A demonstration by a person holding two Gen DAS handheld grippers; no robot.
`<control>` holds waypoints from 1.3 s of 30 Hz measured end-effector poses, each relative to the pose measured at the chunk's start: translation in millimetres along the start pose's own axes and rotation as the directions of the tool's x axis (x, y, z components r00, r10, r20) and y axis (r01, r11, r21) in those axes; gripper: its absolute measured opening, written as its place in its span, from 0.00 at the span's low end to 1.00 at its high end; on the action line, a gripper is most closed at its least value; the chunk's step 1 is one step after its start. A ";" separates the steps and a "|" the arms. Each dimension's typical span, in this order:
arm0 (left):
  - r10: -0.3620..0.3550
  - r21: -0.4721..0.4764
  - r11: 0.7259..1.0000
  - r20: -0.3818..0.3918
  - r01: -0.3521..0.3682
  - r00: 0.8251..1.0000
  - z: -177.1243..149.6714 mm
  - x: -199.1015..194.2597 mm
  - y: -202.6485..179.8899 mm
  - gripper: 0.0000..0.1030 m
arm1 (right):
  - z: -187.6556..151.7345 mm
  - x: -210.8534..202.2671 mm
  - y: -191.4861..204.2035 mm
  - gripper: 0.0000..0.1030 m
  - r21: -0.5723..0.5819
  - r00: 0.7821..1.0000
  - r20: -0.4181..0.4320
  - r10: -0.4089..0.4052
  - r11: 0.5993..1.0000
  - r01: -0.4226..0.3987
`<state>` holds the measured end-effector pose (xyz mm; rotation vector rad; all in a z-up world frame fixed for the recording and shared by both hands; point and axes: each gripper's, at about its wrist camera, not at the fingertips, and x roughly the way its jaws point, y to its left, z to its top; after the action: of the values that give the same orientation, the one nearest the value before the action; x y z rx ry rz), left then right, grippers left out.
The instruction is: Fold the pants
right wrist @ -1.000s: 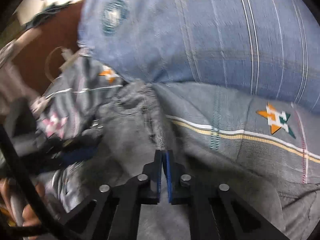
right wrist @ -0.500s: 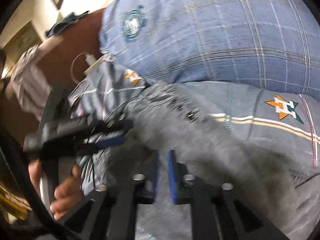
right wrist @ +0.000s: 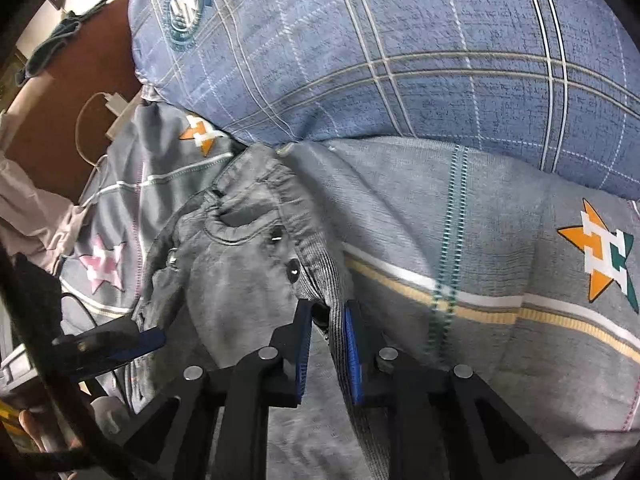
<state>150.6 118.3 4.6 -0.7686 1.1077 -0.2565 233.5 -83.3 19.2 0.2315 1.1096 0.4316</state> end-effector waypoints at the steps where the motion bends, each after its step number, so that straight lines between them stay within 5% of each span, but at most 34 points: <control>1: -0.005 -0.007 1.000 0.006 0.005 1.000 1.0 -2.8 1.0 0.75 | -3.8 -5.0 9.8 0.10 -0.036 1.000 0.019 -0.001 0.999 0.002; 9: -0.028 0.012 1.000 0.033 0.028 0.999 -2.7 -17.3 -4.9 0.75 | -81.8 -43.5 81.6 0.08 -0.204 0.990 0.139 0.014 0.979 0.014; 13: 0.007 0.080 0.997 0.020 -0.008 1.000 -11.5 -11.4 -17.4 0.75 | -118.4 -34.3 88.9 0.08 -0.189 0.988 0.147 0.051 0.982 -0.023; 26: 0.177 0.221 0.960 -0.003 -0.172 0.984 -26.4 18.8 -32.2 0.75 | -136.0 -16.3 79.0 0.08 -0.155 0.976 0.054 0.210 0.968 -0.200; 32: 0.216 0.197 0.957 0.004 -0.213 0.976 -20.4 17.8 -23.2 0.20 | -135.1 -13.7 70.6 0.08 -0.106 0.971 0.045 0.236 0.967 -0.230; 39: 0.082 -0.003 0.997 0.093 -0.083 0.992 -42.6 -36.4 24.2 0.19 | -134.0 -29.8 75.5 0.08 -0.127 0.962 0.064 0.264 0.959 -0.254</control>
<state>92.6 137.4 4.5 -0.7251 1.0482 -0.1500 85.0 -33.5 15.0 0.2899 0.9741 0.7138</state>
